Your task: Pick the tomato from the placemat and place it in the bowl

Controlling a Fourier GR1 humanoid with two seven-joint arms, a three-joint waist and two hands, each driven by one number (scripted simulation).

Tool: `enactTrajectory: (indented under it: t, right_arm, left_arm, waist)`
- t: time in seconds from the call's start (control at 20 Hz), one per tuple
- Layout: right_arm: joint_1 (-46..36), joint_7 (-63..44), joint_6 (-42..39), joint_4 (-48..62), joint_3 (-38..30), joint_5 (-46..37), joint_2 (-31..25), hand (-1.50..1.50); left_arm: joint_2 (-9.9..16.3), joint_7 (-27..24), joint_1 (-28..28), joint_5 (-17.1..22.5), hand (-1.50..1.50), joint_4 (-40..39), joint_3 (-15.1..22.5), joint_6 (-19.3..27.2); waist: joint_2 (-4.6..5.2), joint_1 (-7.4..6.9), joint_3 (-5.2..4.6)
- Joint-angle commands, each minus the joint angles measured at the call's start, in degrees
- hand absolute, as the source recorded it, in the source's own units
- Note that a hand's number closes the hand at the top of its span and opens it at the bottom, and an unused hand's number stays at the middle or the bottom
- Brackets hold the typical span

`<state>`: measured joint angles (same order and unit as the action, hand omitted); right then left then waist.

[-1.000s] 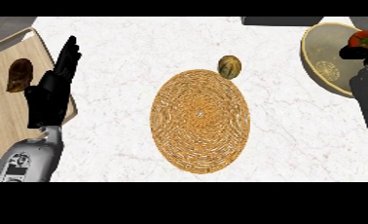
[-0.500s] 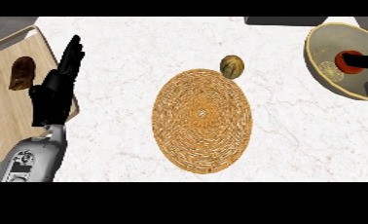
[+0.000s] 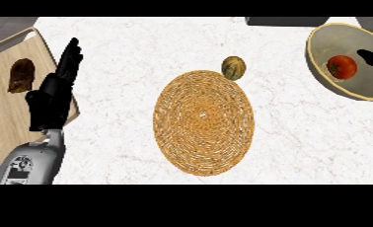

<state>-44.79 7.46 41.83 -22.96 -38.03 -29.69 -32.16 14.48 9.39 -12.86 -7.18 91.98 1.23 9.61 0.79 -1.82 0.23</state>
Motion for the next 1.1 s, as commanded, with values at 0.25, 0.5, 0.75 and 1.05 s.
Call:
enactTrajectory:
  t: [0.25, 0.5, 0.75, 1.05]
  right_arm:
    - [9.33, 5.73, -8.46, -11.74, -2.95, 11.15, 2.18, -1.5]
    - [18.95, 5.52, -15.45, -27.5, -2.53, 16.94, 8.77, -1.5]
    - [29.39, -0.4, -19.99, -46.36, 1.16, 19.33, 14.37, -1.5]
    - [43.53, -4.79, -22.38, -65.74, 3.23, 20.99, 18.8, -1.5]
  left_arm:
    - [2.61, 2.4, 0.18, 1.45, 0.0, 0.29, -4.29, -2.71]
    - [1.51, -0.65, 3.33, 0.67, 0.0, 0.41, -4.44, -1.48]
    - [-0.79, 2.0, 1.39, -2.04, 0.0, 1.21, -1.9, 0.01]
    - [-0.2, 0.17, 2.19, -0.97, 0.0, 0.54, -3.57, -2.46]
  waist:
    - [-1.12, 2.49, -0.27]
    - [-1.53, 3.7, -0.38]
    - [-1.26, 3.33, -0.34]
    - [-0.95, 2.49, -0.28]
